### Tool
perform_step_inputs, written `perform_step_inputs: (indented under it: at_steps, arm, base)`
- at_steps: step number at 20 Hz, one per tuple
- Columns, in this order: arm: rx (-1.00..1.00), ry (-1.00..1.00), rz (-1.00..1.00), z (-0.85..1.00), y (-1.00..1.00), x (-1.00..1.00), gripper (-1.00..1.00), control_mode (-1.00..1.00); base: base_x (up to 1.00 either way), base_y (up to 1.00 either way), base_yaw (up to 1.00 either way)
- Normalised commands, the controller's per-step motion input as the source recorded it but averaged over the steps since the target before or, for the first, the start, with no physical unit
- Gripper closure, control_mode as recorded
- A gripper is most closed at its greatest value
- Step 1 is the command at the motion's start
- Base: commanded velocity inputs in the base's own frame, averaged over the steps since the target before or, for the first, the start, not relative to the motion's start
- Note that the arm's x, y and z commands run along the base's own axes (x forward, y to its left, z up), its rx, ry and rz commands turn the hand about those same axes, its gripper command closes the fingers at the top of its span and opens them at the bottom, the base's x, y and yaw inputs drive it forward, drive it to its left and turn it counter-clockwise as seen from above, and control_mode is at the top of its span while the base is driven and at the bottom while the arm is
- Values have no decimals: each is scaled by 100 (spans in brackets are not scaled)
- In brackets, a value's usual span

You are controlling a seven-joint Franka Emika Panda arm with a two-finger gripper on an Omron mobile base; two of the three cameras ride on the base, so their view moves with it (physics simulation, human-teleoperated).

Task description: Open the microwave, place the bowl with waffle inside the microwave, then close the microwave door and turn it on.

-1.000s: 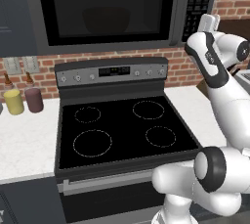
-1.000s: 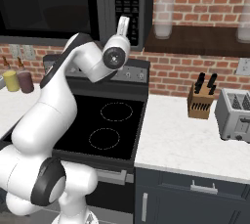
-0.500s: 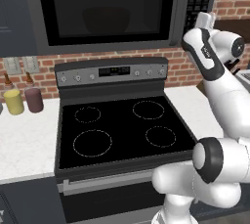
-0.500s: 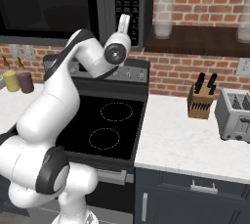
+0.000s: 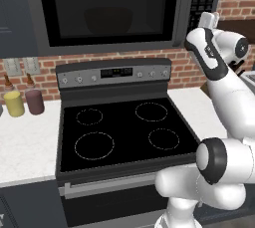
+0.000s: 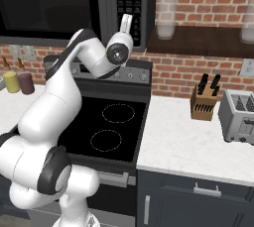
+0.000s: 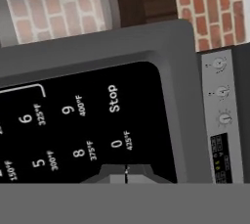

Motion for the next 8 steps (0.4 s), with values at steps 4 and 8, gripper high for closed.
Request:
perform_step_inputs:
  at_steps: [4, 8]
  arm:
    - [0, 0, 0, -24, 0, 13, 100, -100]
    - [0, 0, 0, -18, 4, 24, 100, -100]
  base:
    - [0, 0, 0]
    - [0, 0, 0]
